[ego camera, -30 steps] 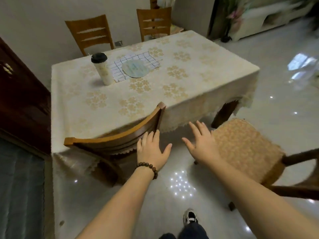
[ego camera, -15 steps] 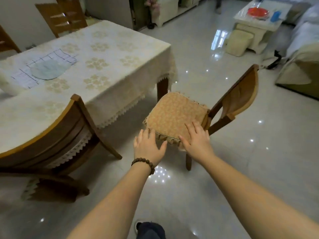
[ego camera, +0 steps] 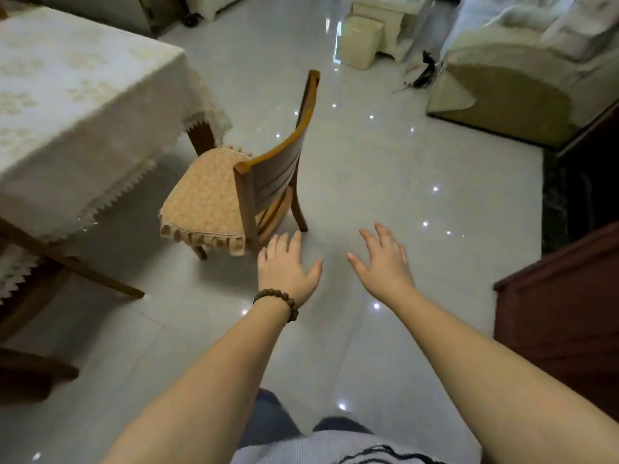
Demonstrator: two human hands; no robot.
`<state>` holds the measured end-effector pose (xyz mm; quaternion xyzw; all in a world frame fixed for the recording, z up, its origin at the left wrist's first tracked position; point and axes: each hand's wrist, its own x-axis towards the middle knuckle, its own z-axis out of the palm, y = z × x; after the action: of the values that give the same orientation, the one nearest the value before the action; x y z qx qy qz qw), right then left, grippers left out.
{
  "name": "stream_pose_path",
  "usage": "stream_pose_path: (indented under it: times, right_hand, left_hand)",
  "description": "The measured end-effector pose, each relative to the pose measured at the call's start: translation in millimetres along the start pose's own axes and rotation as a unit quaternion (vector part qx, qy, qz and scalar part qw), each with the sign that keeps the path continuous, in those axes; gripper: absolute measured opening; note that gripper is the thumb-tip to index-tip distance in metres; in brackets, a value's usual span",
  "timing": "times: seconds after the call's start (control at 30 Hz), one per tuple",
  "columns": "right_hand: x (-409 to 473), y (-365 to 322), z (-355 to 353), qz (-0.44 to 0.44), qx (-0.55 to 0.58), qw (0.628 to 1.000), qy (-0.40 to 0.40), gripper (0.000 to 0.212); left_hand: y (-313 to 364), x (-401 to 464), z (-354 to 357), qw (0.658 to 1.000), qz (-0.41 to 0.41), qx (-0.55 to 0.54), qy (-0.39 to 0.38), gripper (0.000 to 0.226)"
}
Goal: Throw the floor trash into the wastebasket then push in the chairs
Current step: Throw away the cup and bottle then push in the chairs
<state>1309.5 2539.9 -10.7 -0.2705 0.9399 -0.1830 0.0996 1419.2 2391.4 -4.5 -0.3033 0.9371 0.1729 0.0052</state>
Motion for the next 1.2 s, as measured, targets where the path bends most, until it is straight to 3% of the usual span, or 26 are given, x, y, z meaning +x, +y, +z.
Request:
stream_pose_path:
  times: [0.27,0.53,0.73,0.93,1.2]
  right_hand:
    - [37,75,-36,-0.009,0.006,1.000,0.005,0.059]
    - [159,94,-51,-0.082,-0.015,0.996,-0.020,0.059]
    - [279,67,-76,-0.180,-0.071,0.979,-0.068,0.059]
    - [364,27,-94,-0.277,-0.086,0.953,-0.086,0.061]
    - [459,-35,-89,-0.452,-0.109,0.880,-0.101,0.086]
  left_hand:
    - [82,41,18,0.999,0.014,0.022,0.039,0.074]
    - [110,134,27,0.996,-0.030,0.012,0.078,0.072]
    - [122,222,5,0.982,-0.118,-0.039,0.141,0.068]
    - [121,281,-36,0.963,-0.181,-0.014,0.199,0.066]
    - [71,302,-53,0.932,-0.315,0.048,0.172,0.106]
